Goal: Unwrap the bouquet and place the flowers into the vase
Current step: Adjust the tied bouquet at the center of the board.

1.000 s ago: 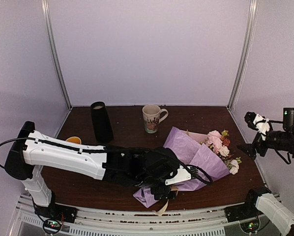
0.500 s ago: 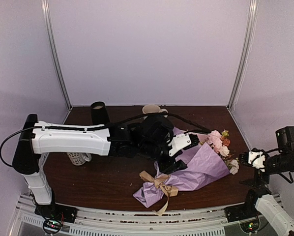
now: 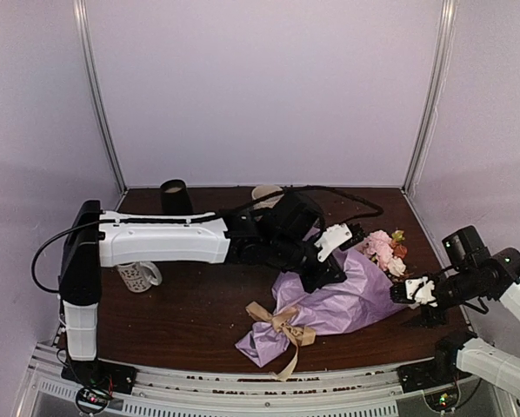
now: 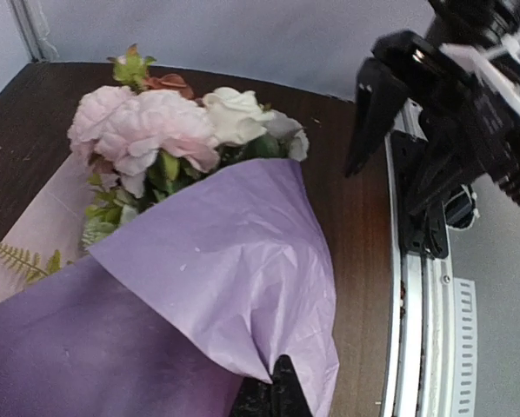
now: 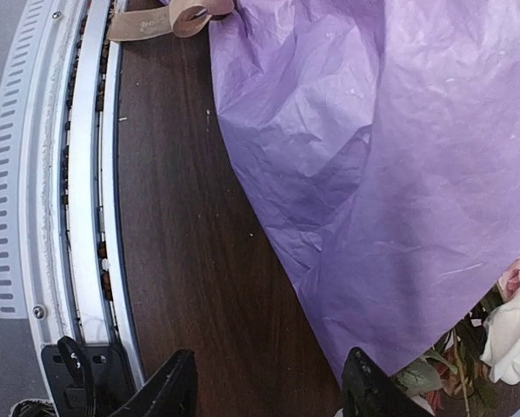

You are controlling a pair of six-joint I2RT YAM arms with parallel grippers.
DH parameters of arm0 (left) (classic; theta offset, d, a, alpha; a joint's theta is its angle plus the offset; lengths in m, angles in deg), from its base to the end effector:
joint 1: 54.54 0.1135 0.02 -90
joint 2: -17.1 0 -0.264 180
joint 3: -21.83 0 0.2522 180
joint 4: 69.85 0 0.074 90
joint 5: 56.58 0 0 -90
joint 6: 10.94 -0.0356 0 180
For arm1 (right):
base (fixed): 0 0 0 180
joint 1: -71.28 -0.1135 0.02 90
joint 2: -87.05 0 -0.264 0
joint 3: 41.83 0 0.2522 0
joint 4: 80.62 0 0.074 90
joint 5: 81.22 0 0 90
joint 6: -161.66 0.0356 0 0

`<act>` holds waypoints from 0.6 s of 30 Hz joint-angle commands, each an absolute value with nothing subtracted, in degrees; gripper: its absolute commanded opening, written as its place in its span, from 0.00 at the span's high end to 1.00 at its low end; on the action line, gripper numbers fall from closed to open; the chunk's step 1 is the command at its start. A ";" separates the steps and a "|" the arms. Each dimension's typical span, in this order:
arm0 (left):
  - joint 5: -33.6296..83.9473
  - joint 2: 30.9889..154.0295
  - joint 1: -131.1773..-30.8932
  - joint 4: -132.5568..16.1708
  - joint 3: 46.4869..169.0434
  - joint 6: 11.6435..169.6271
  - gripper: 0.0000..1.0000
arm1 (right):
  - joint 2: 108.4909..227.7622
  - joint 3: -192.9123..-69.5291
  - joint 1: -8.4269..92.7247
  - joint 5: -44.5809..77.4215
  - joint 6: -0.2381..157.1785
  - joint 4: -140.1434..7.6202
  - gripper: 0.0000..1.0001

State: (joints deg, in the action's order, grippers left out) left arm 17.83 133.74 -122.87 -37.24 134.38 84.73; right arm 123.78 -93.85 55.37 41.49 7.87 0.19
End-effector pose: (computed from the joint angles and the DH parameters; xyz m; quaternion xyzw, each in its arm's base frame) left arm 0.1672 -0.4466 0.2668 0.5124 0.7248 -0.3643 0.2820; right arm 0.0859 0.0445 0.2433 -0.6467 0.6817 0.1690 0.2976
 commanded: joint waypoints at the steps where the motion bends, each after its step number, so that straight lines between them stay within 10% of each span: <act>1: 14.46 135.18 -117.00 -50.27 132.15 98.64 1.00 | 128.24 -91.59 54.08 39.19 12.84 -12.24 0.45; 14: 12.70 136.70 -113.13 -51.66 128.63 104.06 0.93 | 147.08 -90.67 53.96 28.92 21.01 -33.09 0.50; 18: 10.69 133.20 -113.07 -48.39 126.98 99.85 0.66 | 152.92 -94.73 53.96 25.76 23.62 -35.26 0.50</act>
